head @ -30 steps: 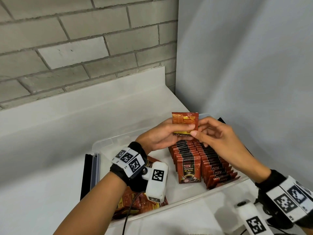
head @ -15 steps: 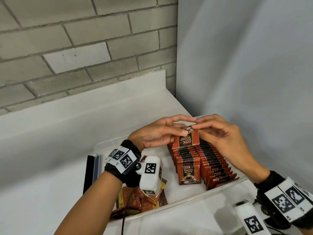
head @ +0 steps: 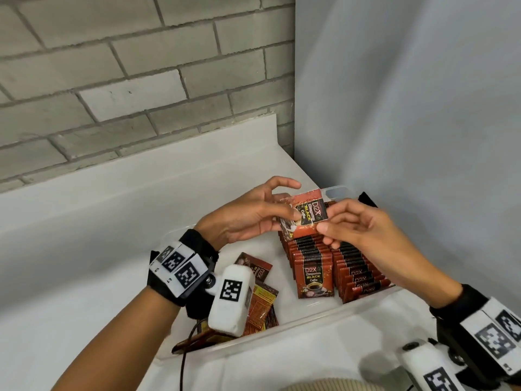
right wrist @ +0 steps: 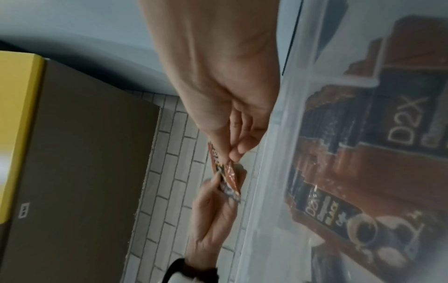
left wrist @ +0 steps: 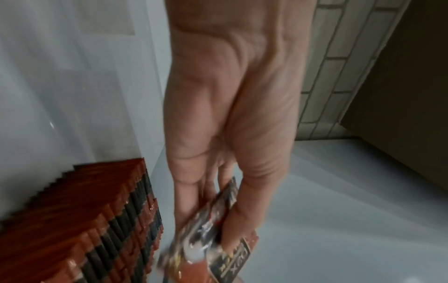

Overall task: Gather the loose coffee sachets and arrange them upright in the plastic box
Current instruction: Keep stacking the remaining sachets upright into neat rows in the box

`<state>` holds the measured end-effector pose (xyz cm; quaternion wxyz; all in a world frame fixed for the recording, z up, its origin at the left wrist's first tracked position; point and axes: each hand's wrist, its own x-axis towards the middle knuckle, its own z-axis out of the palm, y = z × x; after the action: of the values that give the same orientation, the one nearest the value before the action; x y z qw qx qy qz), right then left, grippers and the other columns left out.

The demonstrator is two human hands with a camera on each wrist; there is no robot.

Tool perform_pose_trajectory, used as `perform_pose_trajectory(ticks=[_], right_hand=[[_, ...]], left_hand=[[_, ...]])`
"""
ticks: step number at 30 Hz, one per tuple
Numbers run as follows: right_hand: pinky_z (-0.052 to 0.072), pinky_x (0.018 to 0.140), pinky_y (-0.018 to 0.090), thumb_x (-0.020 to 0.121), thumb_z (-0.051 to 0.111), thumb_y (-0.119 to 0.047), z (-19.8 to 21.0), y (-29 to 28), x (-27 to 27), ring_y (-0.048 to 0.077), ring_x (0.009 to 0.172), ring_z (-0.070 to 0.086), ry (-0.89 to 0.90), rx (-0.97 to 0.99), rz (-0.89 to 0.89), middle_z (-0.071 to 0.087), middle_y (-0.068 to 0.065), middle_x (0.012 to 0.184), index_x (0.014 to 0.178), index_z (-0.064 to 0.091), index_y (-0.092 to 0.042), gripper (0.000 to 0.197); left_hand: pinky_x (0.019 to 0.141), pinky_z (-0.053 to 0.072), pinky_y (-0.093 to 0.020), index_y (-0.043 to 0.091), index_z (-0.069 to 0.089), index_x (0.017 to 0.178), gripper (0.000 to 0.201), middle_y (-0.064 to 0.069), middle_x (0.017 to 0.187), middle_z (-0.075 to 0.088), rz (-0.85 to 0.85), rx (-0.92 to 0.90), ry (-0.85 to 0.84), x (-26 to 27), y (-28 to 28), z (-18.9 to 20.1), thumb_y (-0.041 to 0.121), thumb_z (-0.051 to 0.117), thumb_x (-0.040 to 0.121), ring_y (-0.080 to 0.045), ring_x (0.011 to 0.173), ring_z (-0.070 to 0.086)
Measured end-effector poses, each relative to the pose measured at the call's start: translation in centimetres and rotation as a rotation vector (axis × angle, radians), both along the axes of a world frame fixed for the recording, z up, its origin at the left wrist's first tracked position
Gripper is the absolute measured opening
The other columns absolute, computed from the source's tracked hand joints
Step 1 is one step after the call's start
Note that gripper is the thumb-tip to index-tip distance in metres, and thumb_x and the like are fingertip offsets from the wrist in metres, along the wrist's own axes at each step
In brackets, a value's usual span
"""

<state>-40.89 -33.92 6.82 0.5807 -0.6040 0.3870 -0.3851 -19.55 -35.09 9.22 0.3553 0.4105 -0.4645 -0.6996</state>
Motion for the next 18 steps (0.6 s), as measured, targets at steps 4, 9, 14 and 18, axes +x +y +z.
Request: perform_pose_trajectory(ticks=[4,9,14,18], right_hand=[[0.047,0.066,0.013,0.07,0.074,-0.022,1.1,-0.2,-1.5,0.003,0.067,0.061,0.215,-0.117,0.116,0.071,-0.002,0.077,0.087,0.07,-0.015,0.018],[0.04,0.061,0.011,0.076,0.077,-0.023,0.2,0.2,-1.9,0.003,0.069,0.055,0.633,-0.396,0.3,0.066,-0.015,0.074,0.082,0.072,-0.03,0.01],[0.036,0.074,0.009,0.082,0.073,-0.025,-1.5,0.5,-1.2,-0.002,0.087,0.048,0.835,-0.53,0.334,0.054,-0.018,0.083,0.084,0.066,-0.027,0.007],[0.038,0.077,0.012,0.084,0.071,-0.023,-1.7,0.6,-1.0,-0.002,0.089,0.046,0.896,-0.503,0.373,0.053,-0.016,0.085,0.085,0.063,-0.026,0.008]], left_hand=[[0.09,0.052,-0.03,0.019,0.048,0.121,0.047,-0.008,0.104,0.061,-0.194,-0.035,-0.209,2.3,1.0,0.7,0.006,0.069,0.081,-0.022,0.103,0.064],[0.104,0.038,-0.028,0.034,0.046,0.129,0.051,0.011,0.132,0.05,-0.486,-0.095,-0.988,4.8,1.4,1.1,0.037,0.071,0.084,-0.011,0.127,0.044],[0.117,0.019,-0.036,0.036,0.011,0.151,0.09,0.01,0.158,0.016,-0.759,0.103,-1.306,4.1,1.3,0.3,0.049,0.068,0.083,-0.015,0.146,0.015],[0.116,0.022,-0.039,0.032,-0.001,0.153,0.099,0.003,0.159,0.02,-0.841,0.133,-1.356,2.9,1.1,-0.3,0.045,0.068,0.084,-0.021,0.146,0.02]])
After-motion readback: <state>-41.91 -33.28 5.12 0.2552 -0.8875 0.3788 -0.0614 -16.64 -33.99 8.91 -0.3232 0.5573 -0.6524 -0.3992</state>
